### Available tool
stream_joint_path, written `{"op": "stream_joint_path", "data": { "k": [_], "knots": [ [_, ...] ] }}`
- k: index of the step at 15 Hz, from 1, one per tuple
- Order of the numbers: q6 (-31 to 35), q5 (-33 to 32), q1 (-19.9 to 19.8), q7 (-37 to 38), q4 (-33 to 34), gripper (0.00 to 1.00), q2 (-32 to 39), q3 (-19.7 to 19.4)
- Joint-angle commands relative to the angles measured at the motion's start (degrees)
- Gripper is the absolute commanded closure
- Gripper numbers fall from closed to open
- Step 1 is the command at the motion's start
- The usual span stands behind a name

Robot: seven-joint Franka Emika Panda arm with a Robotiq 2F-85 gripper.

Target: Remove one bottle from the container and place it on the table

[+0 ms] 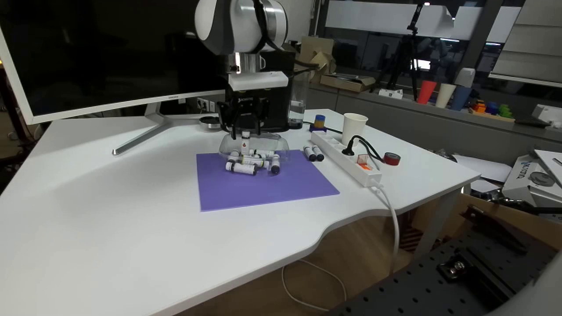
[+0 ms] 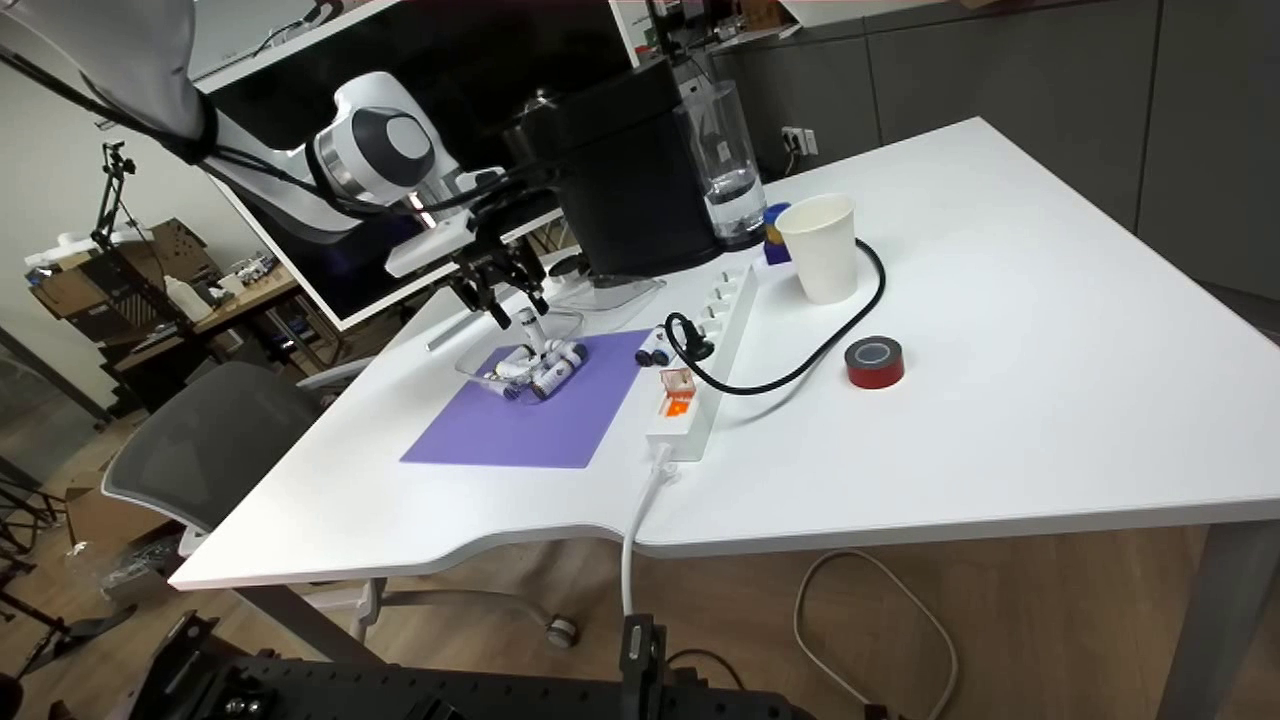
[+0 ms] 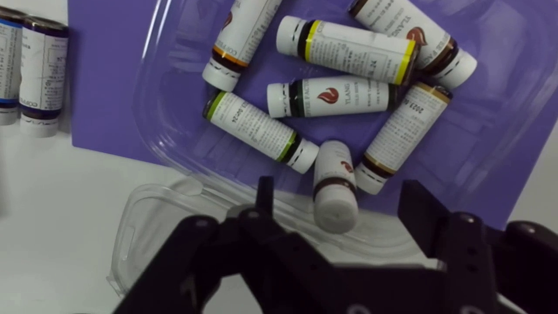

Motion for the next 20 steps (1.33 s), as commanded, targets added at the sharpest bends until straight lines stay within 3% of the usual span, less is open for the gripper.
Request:
{"op": "stream_joint_path", "data": {
  "k": [1,7,12,20],
  "knots": [
    [-0.52,-0.14,0.29,1.67,1.90,0.55,1.05,-0.74],
    [-0.89,0.82,-0.54,0.15,0.30,0.95,-0.72,0.02],
    [-1.00,0.37,-0.67,-1.50,-3.70,0.93,-5.61,0.49],
    [-2.92,-2.16,-1.29,0.25,-17.26,0.93,-22.51,-1.40]
  ]
}}
